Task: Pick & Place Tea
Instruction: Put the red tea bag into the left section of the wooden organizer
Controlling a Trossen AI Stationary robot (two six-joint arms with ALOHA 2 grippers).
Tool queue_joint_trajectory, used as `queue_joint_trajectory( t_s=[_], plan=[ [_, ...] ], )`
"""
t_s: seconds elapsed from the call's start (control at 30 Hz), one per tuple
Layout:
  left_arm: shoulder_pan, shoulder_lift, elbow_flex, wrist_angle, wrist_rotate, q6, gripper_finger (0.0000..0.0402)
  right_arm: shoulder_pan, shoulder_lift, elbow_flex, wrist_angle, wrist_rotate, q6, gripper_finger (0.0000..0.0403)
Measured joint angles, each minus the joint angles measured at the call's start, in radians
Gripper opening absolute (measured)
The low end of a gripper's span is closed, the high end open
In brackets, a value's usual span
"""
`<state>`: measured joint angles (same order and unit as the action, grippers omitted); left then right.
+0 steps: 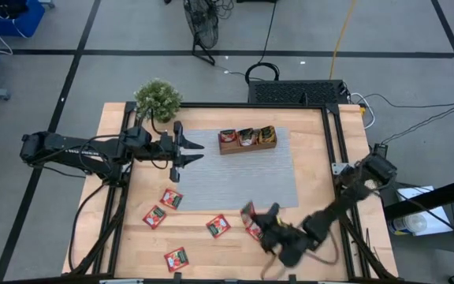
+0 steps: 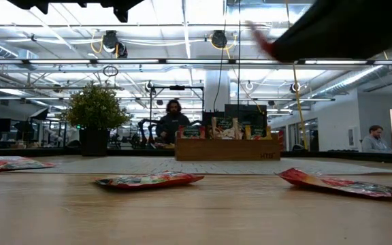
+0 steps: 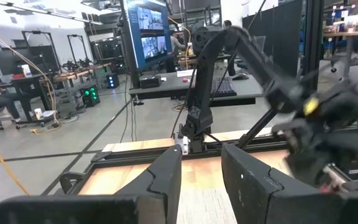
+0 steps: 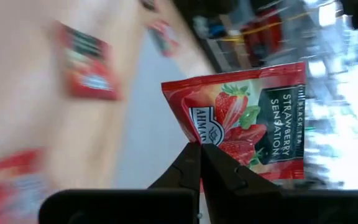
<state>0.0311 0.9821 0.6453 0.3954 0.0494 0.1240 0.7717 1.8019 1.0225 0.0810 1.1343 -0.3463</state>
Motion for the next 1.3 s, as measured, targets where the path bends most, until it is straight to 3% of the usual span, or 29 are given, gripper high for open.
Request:
queue_joint_trajectory(
  t_s=[0.13,0.2,0.37,0.57,0.73,0.87,1.07,1.3],
  plan=[
    [0.000,0.000,0.000,0.003,0.000,-0.042,0.0118,-0.110,0.036,-0.136,0.519,0.045,-0.390,0.0000],
    [0.000,0.000,0.000,0.002,0.000,-0.061,0.0118,-0.163,0.043,-0.193,0.715,0.012,-0.504,0.0000],
    [0.000,0.000,0.000,-0.009,0.006,-0.119,0.0118,-0.269,0.044,-0.268,0.942,-0.010,-0.700,0.0000],
    [0.000,0.069,0.001,0.041,-0.056,-0.219,0.0118,-0.360,0.044,-0.274,0.968,-0.095,-0.749,0.0000],
    [0.000,0.250,0.001,0.141,-0.211,-0.442,0.0118,-0.412,0.044,-0.274,0.962,-0.182,-0.717,0.0000],
    [0.005,0.369,0.000,0.192,-0.226,-0.473,0.0125,-0.453,0.044,-0.274,0.959,-0.196,-0.717,0.0000],
    [0.006,0.478,0.000,0.314,-0.227,-0.516,0.0192,-0.517,0.043,-0.274,0.907,-0.197,-0.672,0.0000],
    [0.006,0.485,0.000,0.307,-0.259,-0.534,0.0266,-0.550,0.043,-0.274,0.916,-0.233,-0.659,0.0000]
  ],
)
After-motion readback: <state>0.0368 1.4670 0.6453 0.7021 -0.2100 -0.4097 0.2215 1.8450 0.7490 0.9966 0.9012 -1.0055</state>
